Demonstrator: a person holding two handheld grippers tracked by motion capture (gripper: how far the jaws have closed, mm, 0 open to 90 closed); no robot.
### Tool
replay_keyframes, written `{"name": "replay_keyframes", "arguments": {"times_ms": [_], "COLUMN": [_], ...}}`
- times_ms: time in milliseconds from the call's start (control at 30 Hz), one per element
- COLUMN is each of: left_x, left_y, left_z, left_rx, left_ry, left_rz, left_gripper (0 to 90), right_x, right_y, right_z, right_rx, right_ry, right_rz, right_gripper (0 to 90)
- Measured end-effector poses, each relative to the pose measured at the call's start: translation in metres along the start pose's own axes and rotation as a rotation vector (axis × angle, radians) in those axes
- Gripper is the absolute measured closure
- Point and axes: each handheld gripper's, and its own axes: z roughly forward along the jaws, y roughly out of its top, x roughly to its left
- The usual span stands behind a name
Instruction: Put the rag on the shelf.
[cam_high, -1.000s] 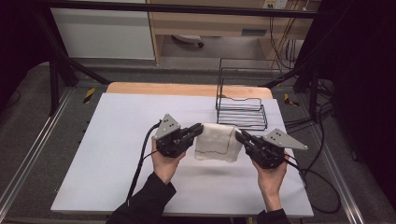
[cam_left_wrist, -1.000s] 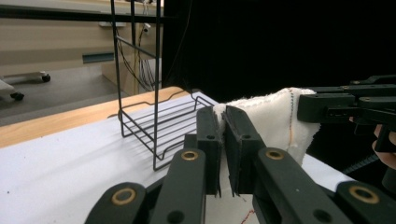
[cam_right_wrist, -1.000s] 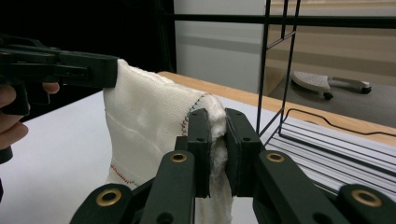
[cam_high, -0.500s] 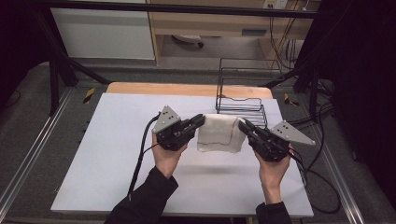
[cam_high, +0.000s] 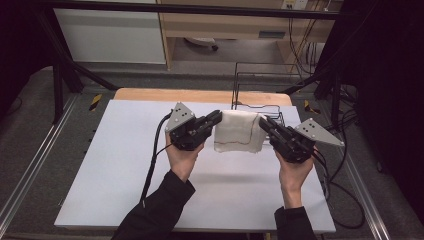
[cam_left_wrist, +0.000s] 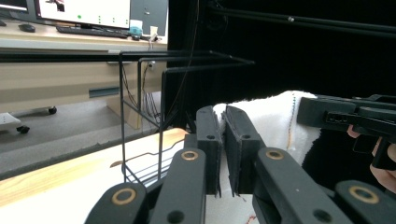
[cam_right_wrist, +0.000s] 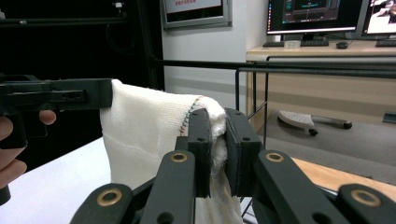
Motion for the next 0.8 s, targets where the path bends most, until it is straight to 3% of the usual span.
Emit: {"name": "replay_keyframes", "arguments": {"times_ms": [800], "left_x": [-0.004], "left_y": [0.037], "left_z": [0.015], "left_rx": [-0.076], "left_ry": [0.0], "left_rz": [0.009], "left_gripper": [84.6], "right_x": [-0.008], "right_y": [0.042], "right_z": [0.002], "right_rx": [-0.082], "right_ry": [-0.037], "right_rz": [-0.04], "right_gripper": [82.0]}}
